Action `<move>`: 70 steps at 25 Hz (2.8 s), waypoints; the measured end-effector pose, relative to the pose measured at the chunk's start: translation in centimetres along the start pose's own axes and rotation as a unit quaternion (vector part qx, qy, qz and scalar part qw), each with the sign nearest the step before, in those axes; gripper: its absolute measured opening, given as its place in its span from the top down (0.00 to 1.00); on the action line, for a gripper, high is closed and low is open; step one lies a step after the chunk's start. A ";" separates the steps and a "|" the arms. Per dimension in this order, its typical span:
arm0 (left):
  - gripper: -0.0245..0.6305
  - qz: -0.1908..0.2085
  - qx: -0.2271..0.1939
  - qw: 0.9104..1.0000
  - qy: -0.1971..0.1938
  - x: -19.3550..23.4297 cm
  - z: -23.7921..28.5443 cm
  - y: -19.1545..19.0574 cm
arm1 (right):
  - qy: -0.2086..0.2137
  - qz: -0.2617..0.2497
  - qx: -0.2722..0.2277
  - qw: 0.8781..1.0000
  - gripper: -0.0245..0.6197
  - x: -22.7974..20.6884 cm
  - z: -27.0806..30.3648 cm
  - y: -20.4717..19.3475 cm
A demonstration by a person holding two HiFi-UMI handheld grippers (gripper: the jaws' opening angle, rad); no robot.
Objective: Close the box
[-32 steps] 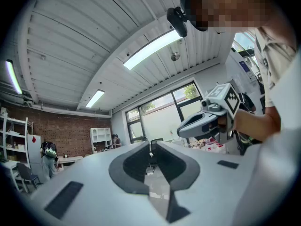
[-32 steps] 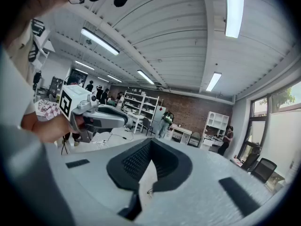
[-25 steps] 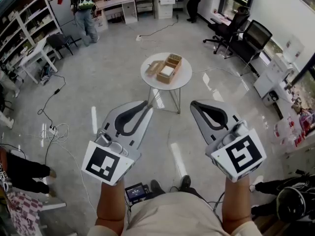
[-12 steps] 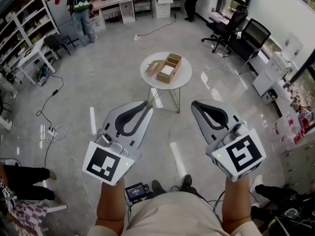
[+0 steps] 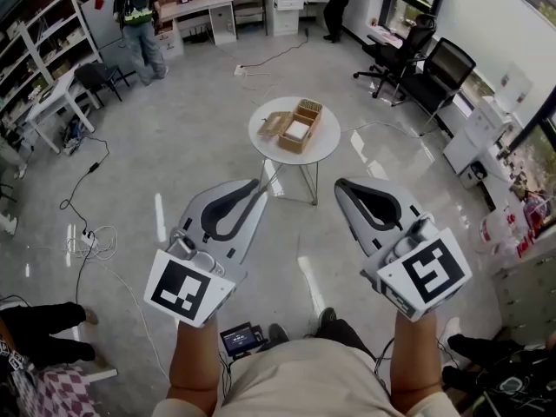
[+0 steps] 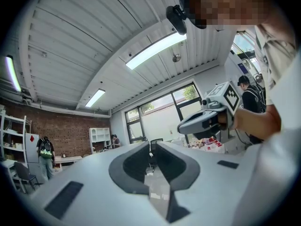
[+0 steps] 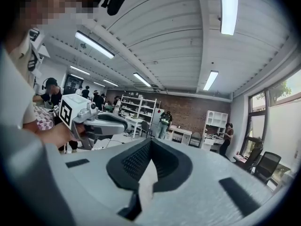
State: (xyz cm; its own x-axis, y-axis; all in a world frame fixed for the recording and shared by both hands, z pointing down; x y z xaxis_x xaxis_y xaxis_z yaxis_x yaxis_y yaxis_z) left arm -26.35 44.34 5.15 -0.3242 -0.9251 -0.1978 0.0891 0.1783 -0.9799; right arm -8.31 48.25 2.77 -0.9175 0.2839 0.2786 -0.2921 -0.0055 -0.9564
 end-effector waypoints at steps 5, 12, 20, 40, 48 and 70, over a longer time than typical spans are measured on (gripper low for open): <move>0.90 -0.006 0.008 1.000 0.001 1.7 1.9 -0.5 | 0.002 0.003 0.002 1.000 0.97 -2.0 2.2 -0.4; 0.90 -0.010 0.029 0.999 0.030 4.9 7.1 -2.5 | 0.028 0.014 -0.005 0.999 0.97 -7.2 7.2 -3.2; 0.90 -0.016 0.044 0.997 0.059 9.0 14.8 -2.8 | 0.062 0.015 -0.010 0.998 0.97 -14.8 13.3 -4.6; 0.90 -0.025 0.081 0.988 0.126 12.7 25.7 -5.0 | 0.130 0.038 -0.011 0.991 0.97 -25.5 20.2 -9.5; 0.90 -0.024 0.076 0.989 0.120 15.4 27.8 -6.7 | 0.120 0.042 0.003 0.992 0.97 -27.2 23.0 -11.3; 0.90 -0.041 0.036 0.998 0.022 35.4 32.2 -13.3 | 0.016 0.018 0.051 0.998 0.97 -28.3 39.4 -12.4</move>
State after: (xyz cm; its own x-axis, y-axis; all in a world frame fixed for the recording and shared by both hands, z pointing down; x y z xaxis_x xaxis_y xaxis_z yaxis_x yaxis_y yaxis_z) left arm -8.68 -1.55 11.98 -0.3732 -0.9200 -0.1198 0.1280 0.0769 -0.9888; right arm 10.63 2.53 10.21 -0.9192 0.3123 0.2400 -0.2866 -0.1125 -0.9514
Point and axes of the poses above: the fingertips, and each gripper's own axes: z forward along the fingers, x to its left, y out of its top, the point moved 7 cm from there along -z, backward along the fingers, and after that the axes turned 15 degrees about -y, right-handed, at the moved point
